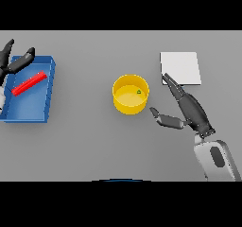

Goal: Pick up the red beaker and tilt it to pour out 1 green nut into yellow bowl. Pick up the yellow bowl and place it on the metallic measuring scale.

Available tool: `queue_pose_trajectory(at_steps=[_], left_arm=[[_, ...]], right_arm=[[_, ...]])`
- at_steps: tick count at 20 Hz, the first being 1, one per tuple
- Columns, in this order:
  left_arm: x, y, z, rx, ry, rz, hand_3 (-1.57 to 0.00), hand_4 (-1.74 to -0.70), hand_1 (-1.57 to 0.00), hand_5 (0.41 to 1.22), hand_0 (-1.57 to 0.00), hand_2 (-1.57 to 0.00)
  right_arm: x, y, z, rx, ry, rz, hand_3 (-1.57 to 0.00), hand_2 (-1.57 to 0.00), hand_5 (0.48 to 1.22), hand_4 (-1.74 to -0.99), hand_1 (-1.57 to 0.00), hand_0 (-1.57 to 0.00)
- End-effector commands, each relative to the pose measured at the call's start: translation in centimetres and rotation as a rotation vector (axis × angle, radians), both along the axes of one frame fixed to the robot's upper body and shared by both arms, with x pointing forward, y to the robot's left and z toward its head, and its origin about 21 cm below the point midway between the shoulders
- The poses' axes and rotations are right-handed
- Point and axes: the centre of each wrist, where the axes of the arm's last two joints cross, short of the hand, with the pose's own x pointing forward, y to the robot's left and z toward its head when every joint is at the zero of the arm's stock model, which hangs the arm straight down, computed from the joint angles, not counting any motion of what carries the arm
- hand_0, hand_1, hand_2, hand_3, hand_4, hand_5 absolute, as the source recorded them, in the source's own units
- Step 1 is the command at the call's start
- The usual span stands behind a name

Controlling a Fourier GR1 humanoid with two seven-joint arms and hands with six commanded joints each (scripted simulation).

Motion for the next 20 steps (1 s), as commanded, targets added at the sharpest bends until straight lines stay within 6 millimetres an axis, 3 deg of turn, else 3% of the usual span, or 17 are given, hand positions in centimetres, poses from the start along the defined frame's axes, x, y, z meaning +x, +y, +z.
queue_pose_trajectory(at_steps=[1, 4, 9, 14, 18, 20], left_arm=[[-0.1, 0.0, -0.2, -0.004, 0.004, -0.003, -0.01, -0.8, -0.01, 0.673, -0.01, -0.01], [-0.1, -0.7, -0.2, -0.013, 0.012, 0.002, -0.01, -0.81, -0.01, 0.687, -0.01, -0.01], [-0.4, 0.0, -0.3, -0.013, 0.016, -0.003, 0.0, -0.81, 0.0, 0.687, 0.0, 0.0], [-0.4, 0.4, 0.3, -0.011, 0.015, -0.006, 0.0, -0.81, 0.0, 0.695, 0.0, 0.0], [-0.7, 0.2, -0.3, -0.015, 0.022, -0.01, 0.0, -0.81, 0.0, 0.693, 0.0, 0.0], [-0.5, 0.4, -0.4, -0.001, 0.024, -0.002, 0.0, -0.81, 0.0, 0.701, 0.0, 0.0]], right_arm=[[0.6, 0.2, 0.5, -0.072, 0.004, 0.021, 0.0, 0.0, 0.637, -1.128, 0.0, 0.0], [2.6, 1.2, 1.8, -0.303, -0.05, 0.147, 0.0, 0.0, 0.627, -1.142, 0.0, 0.0], [4.6, 3.2, 3.0, -0.557, -0.113, 0.364, 0.0, 0.0, 0.639, -1.167, 0.0, 0.0], [6.6, 4.9, 2.7, -0.713, -0.108, 0.508, 0.0, 0.0, 0.639, -1.154, 0.0, 0.0], [7.9, 6.9, 1.9, -0.792, -0.056, 0.595, 0.0, 0.0, 0.652, -1.157, 0.0, 0.0], [8.6, 6.9, 1.8, -0.841, -0.037, 0.618, 0.0, 0.0, 0.663, -1.159, 0.0, 0.0]])
